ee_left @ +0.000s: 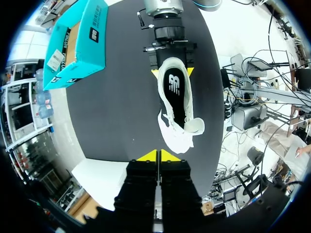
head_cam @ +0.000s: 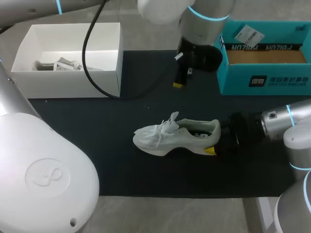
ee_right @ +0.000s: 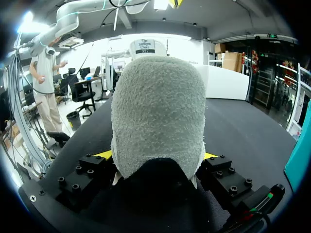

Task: Take the shoe out of the shoebox, open the shoe tongue, remove and reinsert the insole, then place the shoe into the shoebox

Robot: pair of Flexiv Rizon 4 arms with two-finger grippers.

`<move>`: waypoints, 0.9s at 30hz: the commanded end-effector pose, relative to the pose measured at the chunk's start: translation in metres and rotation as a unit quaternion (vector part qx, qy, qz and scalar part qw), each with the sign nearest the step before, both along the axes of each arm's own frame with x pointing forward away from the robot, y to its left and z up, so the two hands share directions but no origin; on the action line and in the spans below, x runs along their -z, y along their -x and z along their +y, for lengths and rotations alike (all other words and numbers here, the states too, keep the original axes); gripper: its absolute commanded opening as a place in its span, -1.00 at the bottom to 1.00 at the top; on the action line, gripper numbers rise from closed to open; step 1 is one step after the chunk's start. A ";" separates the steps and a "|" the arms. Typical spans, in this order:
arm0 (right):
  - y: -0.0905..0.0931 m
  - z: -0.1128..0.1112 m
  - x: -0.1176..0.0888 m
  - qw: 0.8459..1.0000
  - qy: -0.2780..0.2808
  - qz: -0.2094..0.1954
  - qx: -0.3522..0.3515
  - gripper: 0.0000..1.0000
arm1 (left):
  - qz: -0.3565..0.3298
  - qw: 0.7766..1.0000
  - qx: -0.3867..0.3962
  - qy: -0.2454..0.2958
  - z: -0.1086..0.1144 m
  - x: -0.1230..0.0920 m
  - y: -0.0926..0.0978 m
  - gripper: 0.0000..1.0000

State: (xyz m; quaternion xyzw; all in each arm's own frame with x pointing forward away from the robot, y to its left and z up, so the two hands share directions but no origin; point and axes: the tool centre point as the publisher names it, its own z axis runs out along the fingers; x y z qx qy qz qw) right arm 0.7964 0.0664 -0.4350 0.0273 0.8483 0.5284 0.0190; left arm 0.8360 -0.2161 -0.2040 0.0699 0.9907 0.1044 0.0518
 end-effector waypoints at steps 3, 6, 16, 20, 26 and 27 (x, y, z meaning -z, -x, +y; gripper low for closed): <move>0.000 0.002 0.003 1.000 0.001 0.000 0.001 -1.00 | -0.009 1.000 0.021 0.015 -0.011 0.021 0.002 -1.00; 0.000 0.002 0.003 1.000 0.001 0.000 0.001 -1.00 | -0.016 0.998 0.036 0.047 -0.015 0.032 0.006 -1.00; 0.000 0.002 0.003 1.000 0.001 0.000 0.001 -1.00 | 0.010 0.993 0.097 0.060 -0.025 0.040 0.012 -1.00; 0.000 0.002 0.003 1.000 0.001 0.000 0.001 -1.00 | 0.010 0.993 0.097 0.060 -0.025 0.040 0.012 -1.00; 0.000 0.002 0.003 1.000 0.001 0.000 0.001 -1.00 | 0.000 0.992 0.104 0.070 -0.028 0.045 0.011 -1.00; 0.000 0.002 0.003 1.000 0.001 0.000 0.001 -1.00 | -0.002 0.991 0.104 0.083 -0.029 0.047 0.011 -1.00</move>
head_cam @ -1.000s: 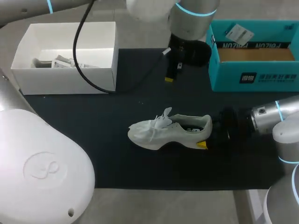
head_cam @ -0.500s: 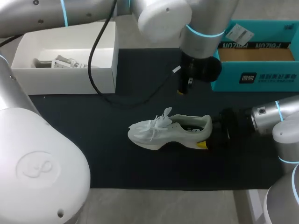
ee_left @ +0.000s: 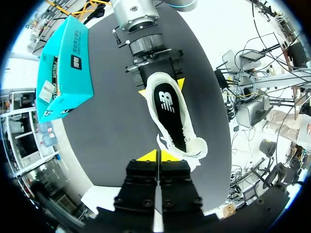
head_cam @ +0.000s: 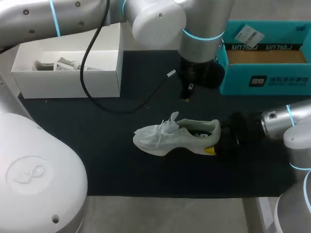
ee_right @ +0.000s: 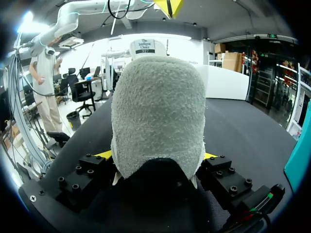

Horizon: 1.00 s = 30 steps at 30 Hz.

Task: Take the shoe out of the shoebox, open the shoe tongue, remove and reinsert the insole, then place the shoe into the shoebox

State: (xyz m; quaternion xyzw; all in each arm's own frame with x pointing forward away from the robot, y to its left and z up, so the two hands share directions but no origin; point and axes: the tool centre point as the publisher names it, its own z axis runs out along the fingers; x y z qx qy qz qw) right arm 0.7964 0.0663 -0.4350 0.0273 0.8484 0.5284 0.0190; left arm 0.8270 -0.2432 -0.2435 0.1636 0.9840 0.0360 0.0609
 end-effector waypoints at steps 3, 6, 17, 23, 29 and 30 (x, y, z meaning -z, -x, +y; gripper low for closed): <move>0.000 0.002 0.003 1.000 0.001 0.000 0.001 -1.00 | -0.004 0.999 0.006 0.034 -0.004 0.019 0.005 -1.00; 0.000 0.002 0.003 1.000 0.001 0.000 0.001 -1.00 | 0.003 0.999 0.001 0.049 -0.006 0.033 0.010 -1.00; 0.000 0.002 0.003 1.000 0.001 0.000 0.001 -1.00 | 0.033 0.999 0.001 0.030 -0.023 0.084 0.040 -1.00; 0.000 0.002 0.003 1.000 0.001 0.000 0.001 -1.00 | 0.033 0.998 -0.022 0.049 -0.036 0.099 0.045 -1.00; 0.000 0.002 0.003 1.000 0.001 0.000 0.001 -1.00 | 0.037 0.997 -0.048 0.047 -0.039 0.117 0.035 -1.00; 0.000 0.002 0.003 1.000 0.001 0.000 0.001 -1.00 | 0.040 0.997 -0.049 0.047 -0.039 0.119 0.034 -1.00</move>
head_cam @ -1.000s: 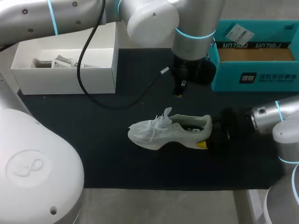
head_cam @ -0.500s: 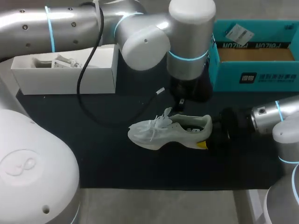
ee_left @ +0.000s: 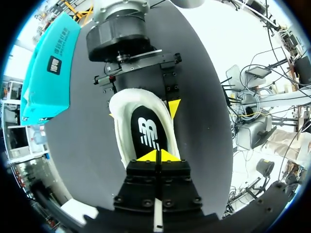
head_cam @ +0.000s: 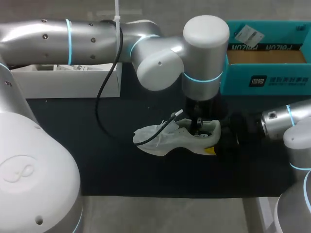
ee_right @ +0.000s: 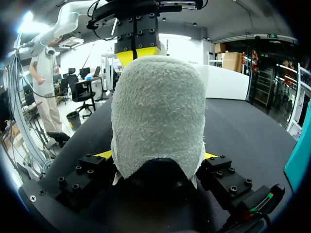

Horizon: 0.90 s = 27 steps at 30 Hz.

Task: Take the shoe out of the shoebox, open the shoe tongue, remove and reinsert the insole, then place the shoe into the shoebox

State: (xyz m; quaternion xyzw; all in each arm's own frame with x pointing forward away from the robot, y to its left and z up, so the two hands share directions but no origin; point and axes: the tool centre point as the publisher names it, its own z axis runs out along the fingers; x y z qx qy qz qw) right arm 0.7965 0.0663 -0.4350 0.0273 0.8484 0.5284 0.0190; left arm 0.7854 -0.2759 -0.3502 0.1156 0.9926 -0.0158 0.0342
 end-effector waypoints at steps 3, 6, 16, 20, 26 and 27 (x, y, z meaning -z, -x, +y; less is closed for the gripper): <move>0.000 0.002 0.003 1.000 0.001 0.000 0.001 -1.00 | 0.008 1.000 -0.010 -0.002 -0.004 0.017 -0.013 -1.00; 0.000 0.002 0.003 1.000 0.001 0.000 0.001 -1.00 | 0.013 1.000 -0.010 -0.004 -0.001 0.023 -0.018 -1.00; 0.000 0.002 0.003 1.000 0.001 0.000 0.001 -1.00 | 0.022 1.000 -0.021 -0.005 0.015 0.037 -0.013 -1.00; 0.000 0.002 0.003 1.000 0.001 0.000 0.001 -1.00 | 0.027 0.999 -0.022 -0.008 0.023 0.039 -0.004 -1.00; 0.000 0.002 0.003 1.000 0.001 0.000 0.001 -1.00 | 0.035 0.999 -0.025 -0.010 0.031 0.040 0.010 -1.00; 0.000 0.002 0.003 1.000 0.001 0.000 0.001 -1.00 | 0.037 0.999 -0.025 -0.009 0.032 0.040 0.012 -1.00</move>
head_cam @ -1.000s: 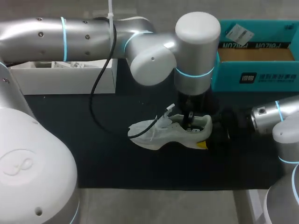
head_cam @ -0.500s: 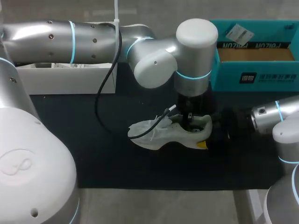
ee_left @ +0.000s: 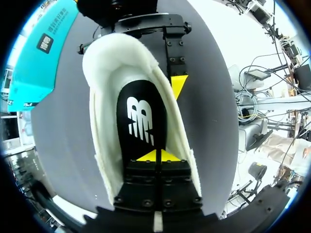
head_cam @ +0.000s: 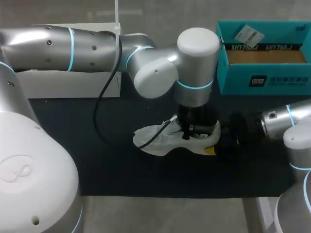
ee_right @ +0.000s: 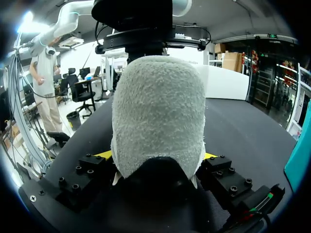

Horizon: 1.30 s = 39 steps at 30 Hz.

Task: Take the shoe out of the shoebox, open the shoe tongue, remove and reinsert the insole, then place the shoe into the shoebox

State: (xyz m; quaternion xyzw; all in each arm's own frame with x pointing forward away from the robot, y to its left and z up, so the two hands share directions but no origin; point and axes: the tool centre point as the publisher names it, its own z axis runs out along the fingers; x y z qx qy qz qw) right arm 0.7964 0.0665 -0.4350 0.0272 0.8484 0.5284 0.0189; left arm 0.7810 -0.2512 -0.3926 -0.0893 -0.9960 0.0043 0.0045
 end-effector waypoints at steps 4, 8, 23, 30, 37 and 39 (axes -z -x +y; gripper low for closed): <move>0.000 0.002 0.003 1.000 0.001 0.000 0.001 -1.00 | 0.013 1.000 0.007 0.003 0.008 0.000 0.013 -1.00; 0.000 0.002 0.003 1.000 0.001 0.000 0.001 -1.00 | 0.023 1.000 0.010 -0.001 0.007 0.004 0.015 -1.00; 0.000 0.002 0.003 1.000 0.001 0.000 0.001 -1.00 | 0.038 0.999 0.018 -0.014 0.001 0.014 0.012 -0.30; 0.000 0.002 0.003 1.000 0.001 0.000 0.001 -1.00 | 0.021 1.000 0.007 -0.006 -0.005 0.024 0.004 -0.27; 0.000 0.002 0.003 1.000 0.001 0.000 0.001 -1.00 | 0.025 1.000 0.007 -0.005 -0.007 0.034 0.002 -0.18; 0.000 0.002 0.003 1.000 0.001 0.000 0.001 -1.00 | 0.018 1.000 -0.002 -0.002 -0.006 0.039 0.000 -0.22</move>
